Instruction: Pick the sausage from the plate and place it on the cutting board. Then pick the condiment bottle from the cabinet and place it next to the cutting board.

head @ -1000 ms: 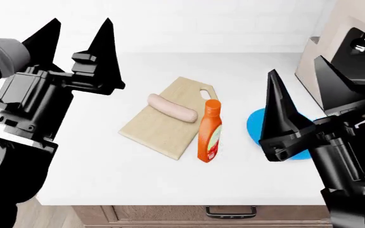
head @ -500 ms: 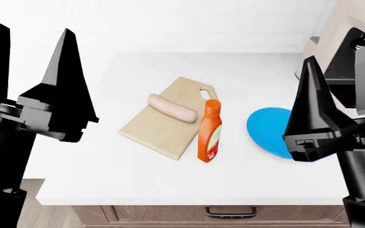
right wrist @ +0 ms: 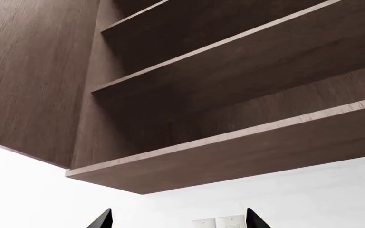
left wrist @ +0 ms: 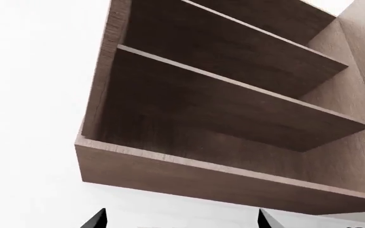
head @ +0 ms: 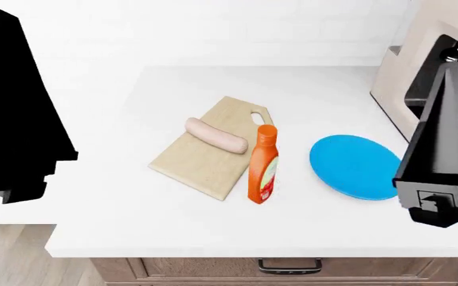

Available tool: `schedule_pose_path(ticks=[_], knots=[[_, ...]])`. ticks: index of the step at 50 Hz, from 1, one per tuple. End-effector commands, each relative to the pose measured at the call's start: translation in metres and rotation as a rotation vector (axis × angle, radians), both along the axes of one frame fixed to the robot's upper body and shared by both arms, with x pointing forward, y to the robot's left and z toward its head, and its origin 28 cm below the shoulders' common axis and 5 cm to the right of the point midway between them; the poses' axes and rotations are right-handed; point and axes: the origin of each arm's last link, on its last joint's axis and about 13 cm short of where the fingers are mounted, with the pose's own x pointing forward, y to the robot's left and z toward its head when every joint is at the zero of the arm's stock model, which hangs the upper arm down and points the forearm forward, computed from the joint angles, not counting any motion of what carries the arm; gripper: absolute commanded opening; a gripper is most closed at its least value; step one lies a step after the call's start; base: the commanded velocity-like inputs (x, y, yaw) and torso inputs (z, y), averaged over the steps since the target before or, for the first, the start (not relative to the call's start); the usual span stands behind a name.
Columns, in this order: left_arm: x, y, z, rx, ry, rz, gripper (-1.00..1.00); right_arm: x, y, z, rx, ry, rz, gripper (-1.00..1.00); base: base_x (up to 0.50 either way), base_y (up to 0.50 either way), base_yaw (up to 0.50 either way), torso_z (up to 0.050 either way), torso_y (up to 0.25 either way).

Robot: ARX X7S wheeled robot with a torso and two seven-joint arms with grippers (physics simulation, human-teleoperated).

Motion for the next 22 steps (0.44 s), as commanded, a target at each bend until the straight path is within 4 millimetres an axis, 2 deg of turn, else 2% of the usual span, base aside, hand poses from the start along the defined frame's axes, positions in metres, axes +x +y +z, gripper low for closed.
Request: schedule_pose_path(ticks=[1, 22], knots=[[-0.006, 0.001, 0.003, -0.021, -0.038, 0.009, 1.0, -0.012, 0.0, 0.005, 0.017, -0.043, 0.01, 1.0, 0.0, 0.0, 0.0, 0.0, 0.0], [-0.018, 0.003, 0.008, -0.068, -0.108, 0.007, 1.0, -0.026, -0.003, 0.009, 0.068, -0.111, 0.003, 1.0, 0.0, 0.0, 0.0, 0.0, 0.0]])
